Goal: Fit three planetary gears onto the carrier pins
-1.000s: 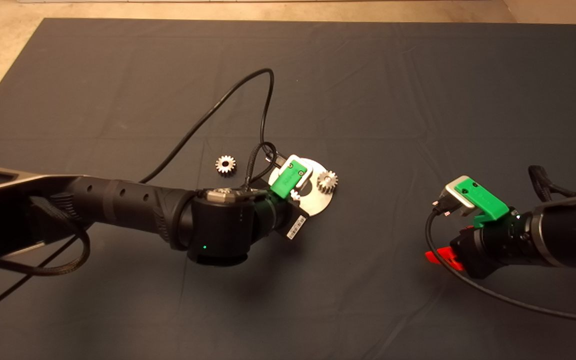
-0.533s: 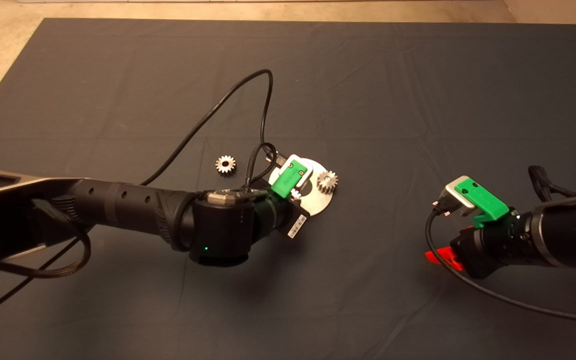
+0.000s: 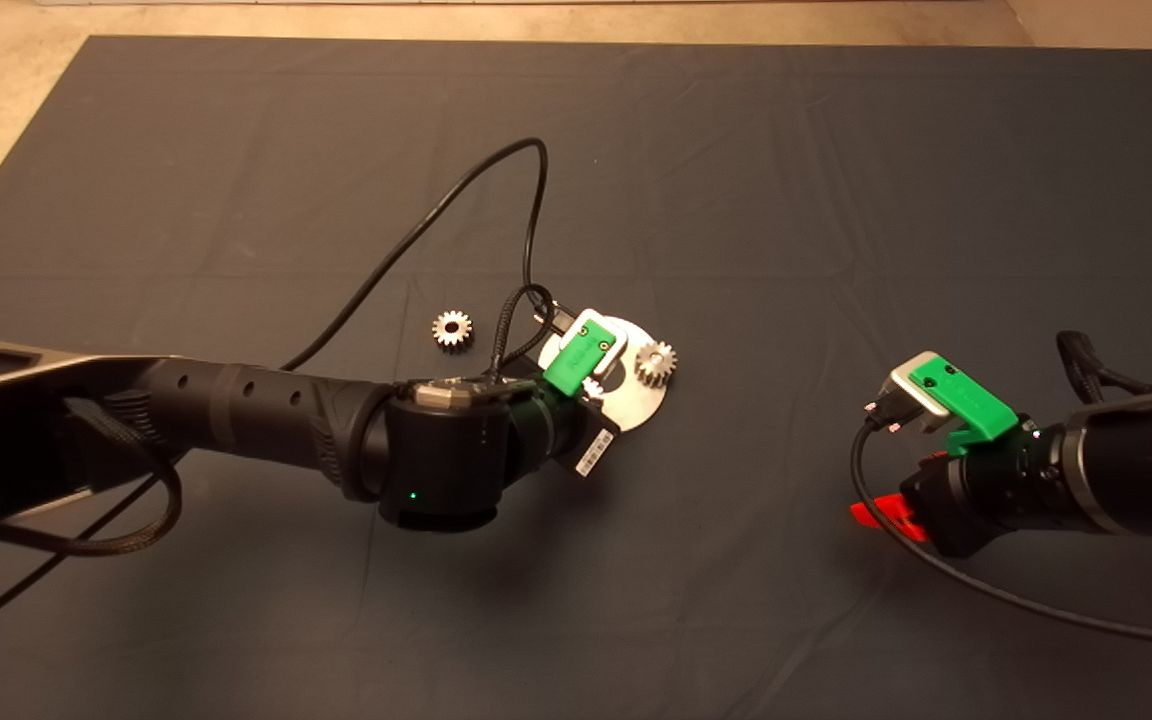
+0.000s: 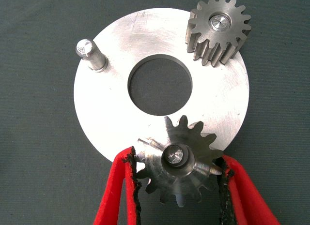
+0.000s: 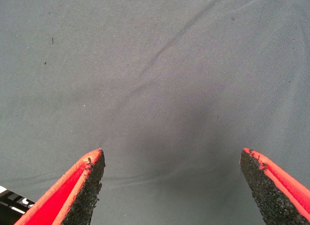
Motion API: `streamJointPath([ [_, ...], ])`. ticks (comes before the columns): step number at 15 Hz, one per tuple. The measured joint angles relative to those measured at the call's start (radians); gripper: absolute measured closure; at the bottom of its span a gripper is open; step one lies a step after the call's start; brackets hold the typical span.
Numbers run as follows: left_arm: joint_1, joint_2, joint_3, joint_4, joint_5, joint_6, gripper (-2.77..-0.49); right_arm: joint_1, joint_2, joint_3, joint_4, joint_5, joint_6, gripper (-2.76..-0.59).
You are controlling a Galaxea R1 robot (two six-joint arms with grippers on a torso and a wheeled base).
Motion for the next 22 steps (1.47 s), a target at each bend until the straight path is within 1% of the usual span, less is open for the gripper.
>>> streamJointPath([
  [3, 0.0, 0.0, 0.0, -0.001, 0.0, 0.011, -0.7, 0.0, 0.0, 0.0, 0.0, 0.0, -0.001, -2.07],
  [4, 0.0, 0.0, 0.0, -0.001, 0.0, 0.028, -0.7, 0.0, 0.0, 0.0, 0.0, 0.0, -0.001, -2.07],
  [5, 0.0, 0.0, -0.004, -0.002, -0.001, 0.033, -0.7, 0.0, 0.0, 0.0, 0.0, 0.0, -0.001, -2.07],
  [6, -0.002, 0.0, -0.01, -0.007, -0.003, 0.039, -0.69, 0.0, 0.0, 0.0, 0.0, 0.0, -0.002, -2.07],
  [7, -0.002, 0.001, -0.02, -0.018, -0.01, 0.055, -0.7, 0.0, 0.0, 0.0, 0.0, 0.0, -0.004, -2.07],
  [9, -0.003, 0.003, -0.032, -0.039, -0.015, 0.084, -0.7, 0.0, 0.0, 0.0, 0.0, 0.0, -0.004, -2.07],
  [11, -0.003, 0.003, -0.041, -0.047, -0.019, 0.101, -0.7, 0.0, 0.0, 0.0, 0.0, 0.0, -0.004, -2.07],
  [15, -0.003, 0.005, -0.041, -0.049, -0.021, 0.104, -0.7, 0.0, 0.0, 0.0, 0.0, 0.0, -0.004, -2.07],
  [18, -0.006, 0.007, -0.042, -0.056, -0.019, 0.109, -0.7, 0.0, 0.0, 0.0, 0.0, 0.0, -0.004, -2.07],
  [19, -0.006, 0.009, -0.043, -0.056, -0.015, 0.112, -0.7, 0.0, 0.0, 0.0, 0.0, 0.0, -0.004, -2.07],
  [22, -0.006, 0.01, -0.043, -0.057, -0.015, 0.112, -0.7, 0.0, 0.0, 0.0, 0.0, 0.0, -0.004, -2.07],
])
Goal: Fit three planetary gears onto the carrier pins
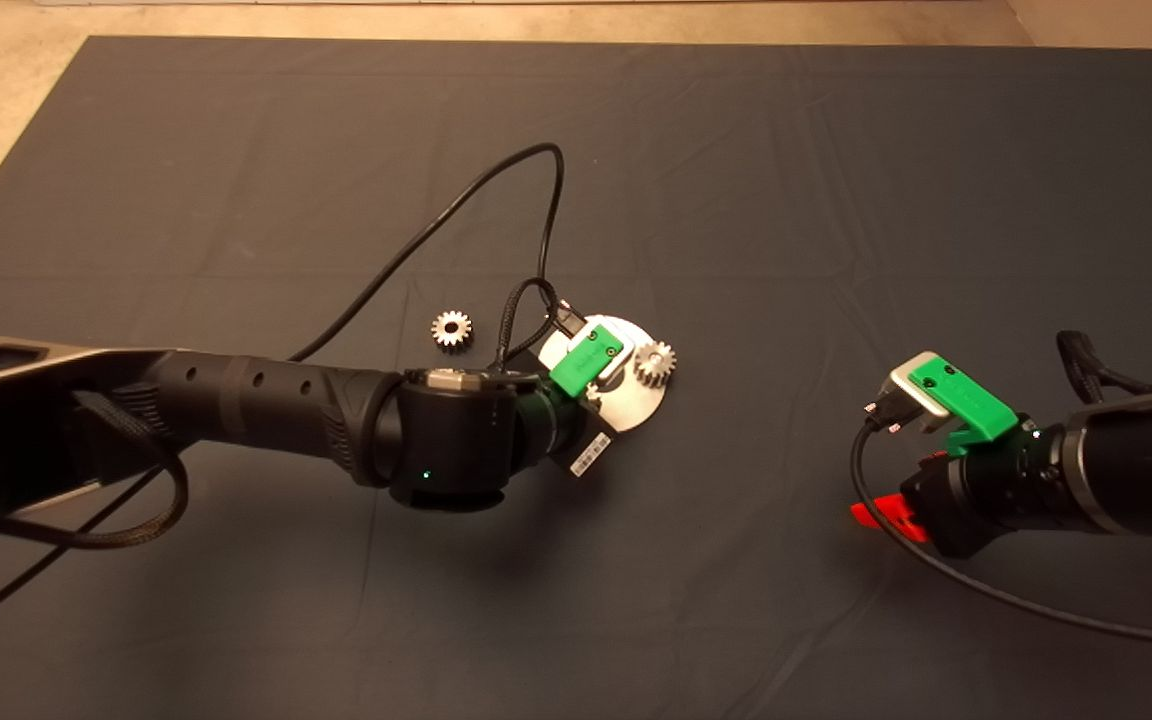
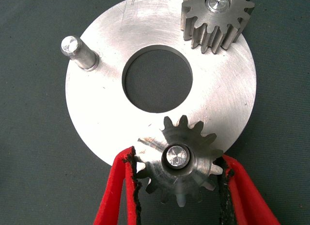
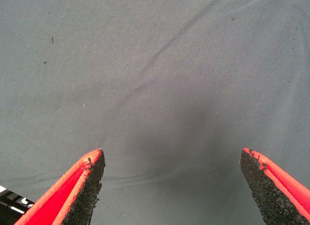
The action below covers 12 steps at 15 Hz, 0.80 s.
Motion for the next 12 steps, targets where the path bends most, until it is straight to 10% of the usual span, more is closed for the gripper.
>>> streamJointPath([
  [12, -0.004, 0.001, -0.004, -0.008, -0.001, 0.005, -0.92, 0.0, 0.0, 0.0, 0.0, 0.0, 0.0, -2.07],
])
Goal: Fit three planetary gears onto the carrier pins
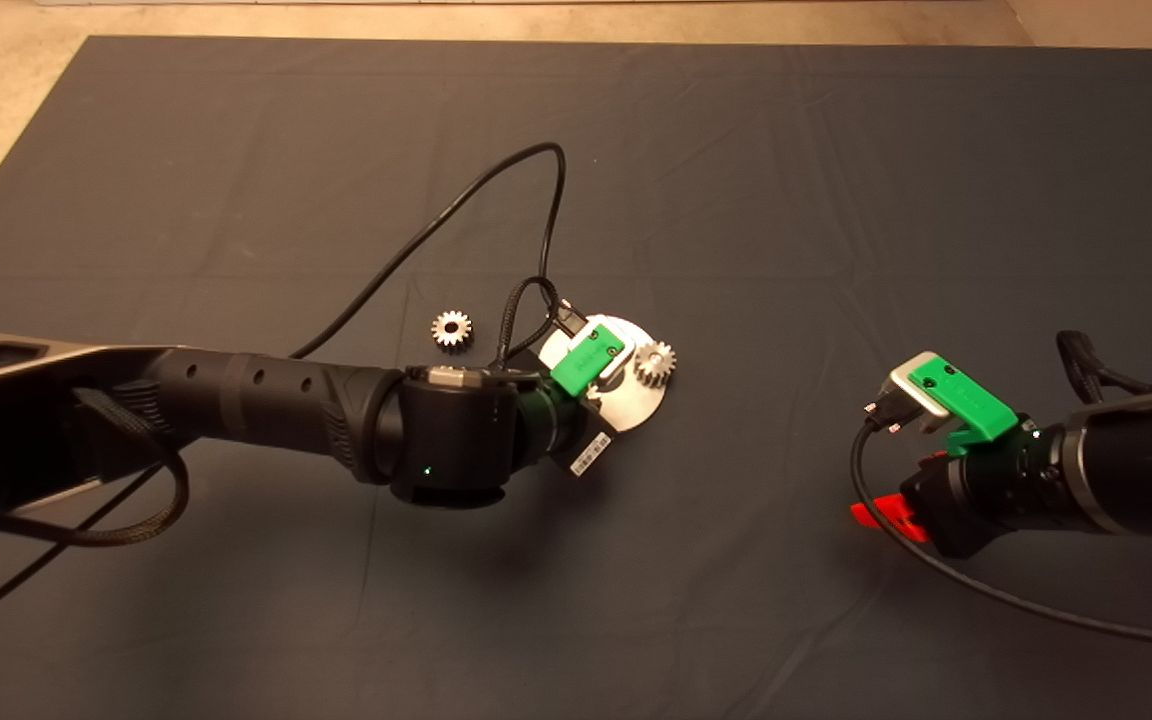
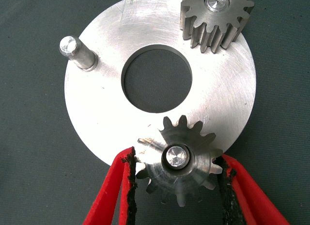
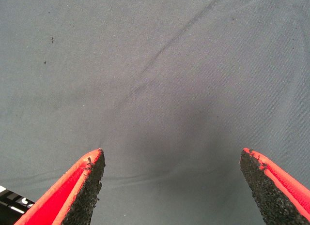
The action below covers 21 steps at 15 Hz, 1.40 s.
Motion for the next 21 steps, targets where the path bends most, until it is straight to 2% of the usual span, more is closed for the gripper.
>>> streamJointPath([
  [4, 0.0, 0.0, 0.0, 0.0, 0.0, 0.002, -1.14, 0.0, 0.0, 0.0, 0.0, 0.0, 0.0, -2.07],
  [8, 0.0, 0.0, 0.0, 0.0, 0.0, 0.002, -1.16, 0.0, 0.0, 0.0, 0.0, 0.0, -0.002, -2.07],
  [14, 0.0, 0.003, 0.01, 0.0, 0.007, 0.002, -1.46, 0.0, 0.0, 0.0, 0.0, 0.0, -0.005, -2.07],
  [16, 0.0, 0.002, 0.025, 0.0, 0.021, 0.002, -1.6, 0.0, 0.0, 0.0, 0.0, 0.0, -0.008, -2.07],
  [18, -0.001, 0.002, 0.042, 0.0, 0.073, 0.002, -1.67, 0.0, 0.0, 0.0, -0.001, 0.0, -0.008, -2.07],
  [19, -0.003, 0.002, 0.054, -0.001, 0.088, 0.002, -1.75, 0.0, 0.0, 0.0, -0.001, 0.0, -0.008, -2.07],
  [21, -0.026, 0.0, 0.086, -0.001, 0.091, 0.002, -1.75, 0.0, 0.0, 0.0, -0.001, 0.0, -0.009, -2.07],
])
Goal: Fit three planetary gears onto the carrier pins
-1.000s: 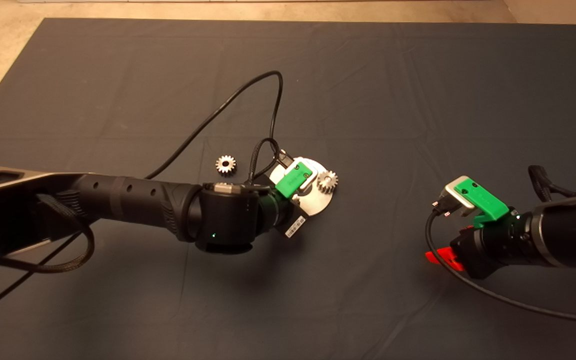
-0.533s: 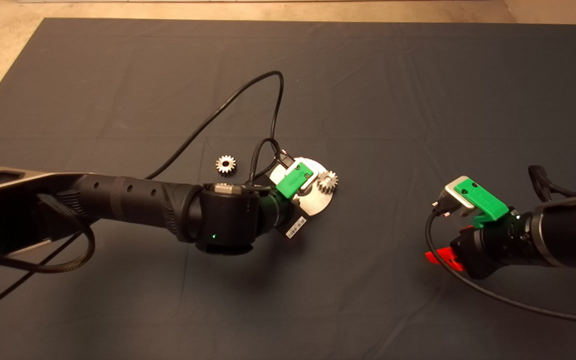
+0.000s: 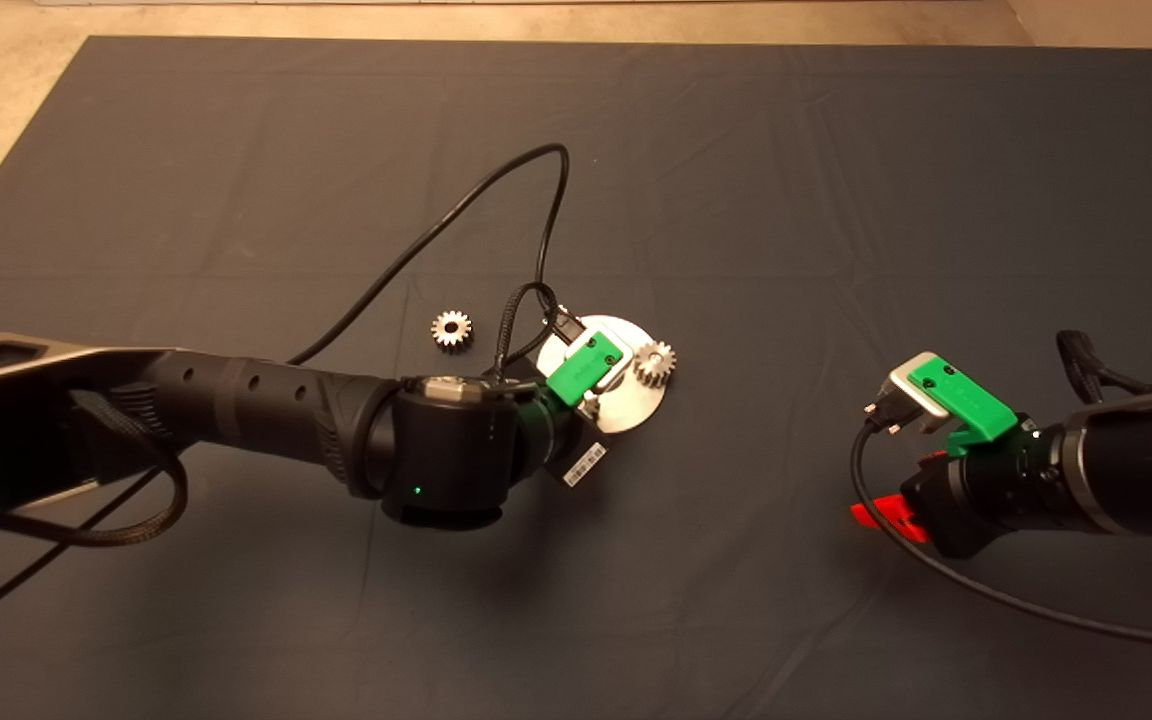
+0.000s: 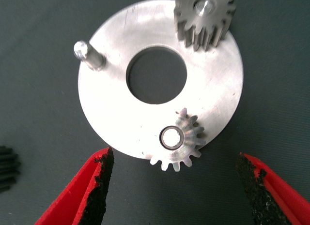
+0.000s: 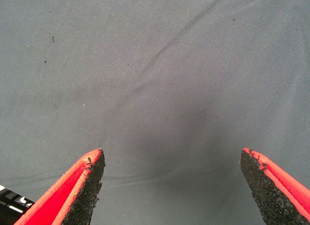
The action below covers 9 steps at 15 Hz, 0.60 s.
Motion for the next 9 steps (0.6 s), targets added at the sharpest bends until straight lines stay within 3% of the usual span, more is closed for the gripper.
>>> streamJointPath([
  [3, -0.039, -0.004, 0.043, -0.001, 0.0, 0.0, -1.75, 0.0, 0.0, 0.0, 0.0, 0.0, -0.001, -2.07],
  [6, -0.069, -0.03, 0.059, -0.05, 0.0, 0.0, -1.75, -0.009, 0.0, 0.0, -0.001, 0.0, -0.007, -2.07],
  [9, -0.093, -0.108, 0.059, -0.076, 0.0, 0.029, -1.75, -0.011, 0.0, 0.0, -0.001, -0.001, -0.01, -2.07],
])
